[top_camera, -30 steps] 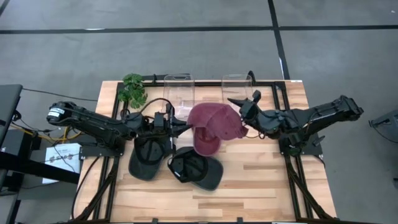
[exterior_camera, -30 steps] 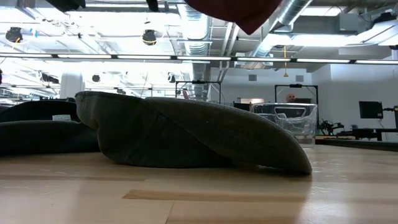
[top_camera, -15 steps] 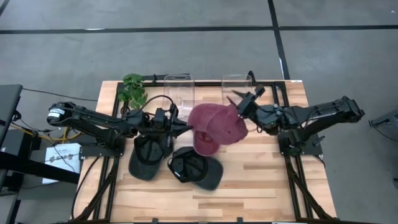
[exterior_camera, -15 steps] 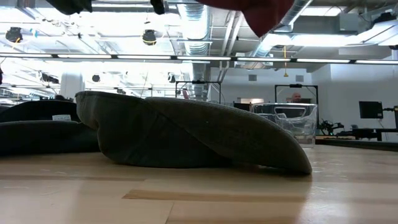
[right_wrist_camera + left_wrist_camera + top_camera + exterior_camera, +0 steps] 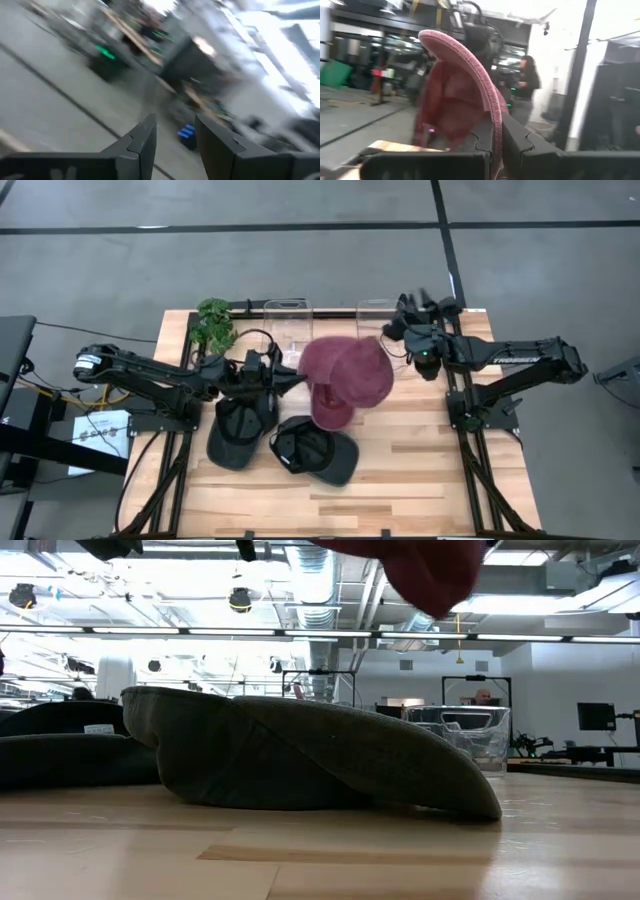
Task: Pick & Place hat
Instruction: Put the right red cap into the right transparent bin
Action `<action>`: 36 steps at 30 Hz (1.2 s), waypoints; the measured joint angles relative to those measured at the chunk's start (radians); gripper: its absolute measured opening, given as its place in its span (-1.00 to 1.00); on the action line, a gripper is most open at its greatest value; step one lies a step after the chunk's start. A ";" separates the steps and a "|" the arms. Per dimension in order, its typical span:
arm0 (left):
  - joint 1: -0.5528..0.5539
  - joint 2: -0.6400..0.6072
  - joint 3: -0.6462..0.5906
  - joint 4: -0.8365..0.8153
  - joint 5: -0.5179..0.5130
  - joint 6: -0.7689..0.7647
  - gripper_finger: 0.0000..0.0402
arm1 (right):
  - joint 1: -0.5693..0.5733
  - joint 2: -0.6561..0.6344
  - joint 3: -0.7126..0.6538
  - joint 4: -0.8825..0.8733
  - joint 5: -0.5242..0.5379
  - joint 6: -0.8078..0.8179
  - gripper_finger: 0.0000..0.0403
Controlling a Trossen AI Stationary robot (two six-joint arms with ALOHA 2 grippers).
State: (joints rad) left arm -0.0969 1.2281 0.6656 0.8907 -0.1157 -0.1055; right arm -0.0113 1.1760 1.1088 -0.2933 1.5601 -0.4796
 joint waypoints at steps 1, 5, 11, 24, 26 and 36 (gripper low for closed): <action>0.007 -0.008 0.000 0.005 -0.013 0.013 -0.94 | -0.005 -0.005 0.000 -0.033 0.010 0.005 -0.38; 0.033 -0.024 0.000 0.001 -0.037 0.025 -0.94 | -0.032 -0.024 0.000 -0.126 0.012 0.115 -0.38; 0.066 -0.043 0.000 -0.004 -0.073 0.045 -0.94 | -0.057 -0.033 -0.001 -0.249 0.011 0.229 -0.38; 0.106 -0.045 0.000 0.003 -0.162 0.072 -0.94 | -0.096 0.006 -0.002 -0.458 -0.178 0.706 -0.38; 0.098 -0.036 0.000 0.016 -0.159 0.071 -0.94 | -0.124 0.028 -0.002 -0.429 -0.207 0.740 -0.38; 0.077 -0.034 0.000 0.028 -0.161 0.071 -0.94 | -0.152 0.132 -0.002 -0.028 -0.557 0.728 -0.38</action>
State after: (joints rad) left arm -0.0199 1.1938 0.6659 0.9191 -0.2765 -0.0345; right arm -0.1637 1.3081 1.1068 -0.3210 1.0030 0.2487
